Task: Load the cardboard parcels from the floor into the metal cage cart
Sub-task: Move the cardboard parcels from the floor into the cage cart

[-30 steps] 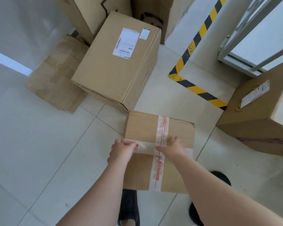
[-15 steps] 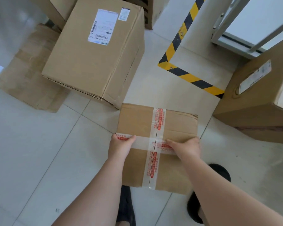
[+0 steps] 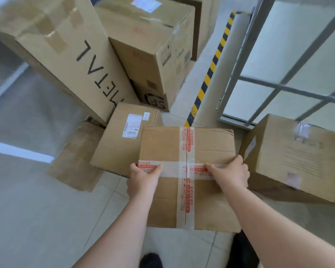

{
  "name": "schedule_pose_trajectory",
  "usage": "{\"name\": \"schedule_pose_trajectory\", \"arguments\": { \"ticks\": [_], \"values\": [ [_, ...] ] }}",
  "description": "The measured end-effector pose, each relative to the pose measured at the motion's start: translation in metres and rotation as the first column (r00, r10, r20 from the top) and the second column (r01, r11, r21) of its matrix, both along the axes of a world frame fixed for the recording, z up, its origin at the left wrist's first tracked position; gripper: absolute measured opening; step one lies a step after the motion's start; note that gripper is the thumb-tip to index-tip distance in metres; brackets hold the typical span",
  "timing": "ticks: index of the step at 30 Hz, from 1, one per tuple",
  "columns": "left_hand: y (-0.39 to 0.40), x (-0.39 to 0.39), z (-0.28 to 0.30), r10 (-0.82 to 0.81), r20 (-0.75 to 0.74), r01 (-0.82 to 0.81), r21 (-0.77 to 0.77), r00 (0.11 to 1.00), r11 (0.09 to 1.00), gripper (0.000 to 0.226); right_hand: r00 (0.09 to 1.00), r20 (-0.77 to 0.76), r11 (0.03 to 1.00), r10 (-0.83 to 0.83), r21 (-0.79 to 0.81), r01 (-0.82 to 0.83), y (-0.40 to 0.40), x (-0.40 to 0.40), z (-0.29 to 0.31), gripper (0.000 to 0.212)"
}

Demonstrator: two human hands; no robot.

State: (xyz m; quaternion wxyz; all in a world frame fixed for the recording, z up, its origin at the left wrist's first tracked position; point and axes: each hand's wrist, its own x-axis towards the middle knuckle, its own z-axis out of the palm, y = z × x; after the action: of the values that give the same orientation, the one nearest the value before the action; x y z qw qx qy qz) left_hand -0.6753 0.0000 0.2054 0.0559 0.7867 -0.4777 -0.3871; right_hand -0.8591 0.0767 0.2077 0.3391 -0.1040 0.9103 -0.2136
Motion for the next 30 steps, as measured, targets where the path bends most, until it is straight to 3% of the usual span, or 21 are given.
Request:
{"name": "schedule_pose_trajectory", "arguments": {
  "ticks": [3,6,11,16,20,24,27,30],
  "values": [
    [-0.008,-0.023,0.065,-0.070,-0.064,0.069,-0.018,0.996,0.997,0.057,0.997,-0.072,0.995,-0.027,-0.098,0.020,-0.014,-0.029,0.074,0.092],
    [-0.011,-0.050,0.110,-0.109,-0.188,0.099,-0.062,0.976,0.993,0.070,0.990,-0.136,0.990,-0.047,-0.142,0.028,-0.015,-0.061,0.133,0.090],
    [0.001,-0.121,0.147,-0.206,-0.277,0.189,-0.087,0.938,0.978,0.060,0.972,-0.198,0.983,-0.124,-0.159,0.093,0.018,-0.124,0.180,0.088],
    [0.029,-0.195,0.145,-0.315,-0.257,0.302,-0.089,0.913,0.949,0.062,0.956,-0.204,0.975,-0.209,-0.115,0.189,0.069,-0.183,0.177,0.086],
    [0.053,-0.253,0.143,-0.460,-0.151,0.449,-0.101,0.875,0.888,0.058,0.949,-0.180,0.964,-0.260,-0.097,0.246,0.102,-0.233,0.160,0.087],
    [0.059,-0.303,0.129,-0.571,-0.282,0.564,-0.115,0.771,0.818,0.070,0.912,-0.284,0.955,-0.295,-0.068,0.287,0.122,-0.276,0.145,0.092],
    [0.059,-0.328,0.108,-0.578,-0.400,0.610,-0.059,0.711,0.790,0.075,0.937,-0.282,0.977,-0.205,-0.002,0.214,0.129,-0.305,0.120,0.103],
    [0.060,-0.338,0.085,-0.638,-0.361,0.684,-0.002,0.680,0.729,0.066,0.994,-0.072,0.974,0.086,0.218,-0.069,0.128,-0.313,0.085,0.114]
  ]
}}
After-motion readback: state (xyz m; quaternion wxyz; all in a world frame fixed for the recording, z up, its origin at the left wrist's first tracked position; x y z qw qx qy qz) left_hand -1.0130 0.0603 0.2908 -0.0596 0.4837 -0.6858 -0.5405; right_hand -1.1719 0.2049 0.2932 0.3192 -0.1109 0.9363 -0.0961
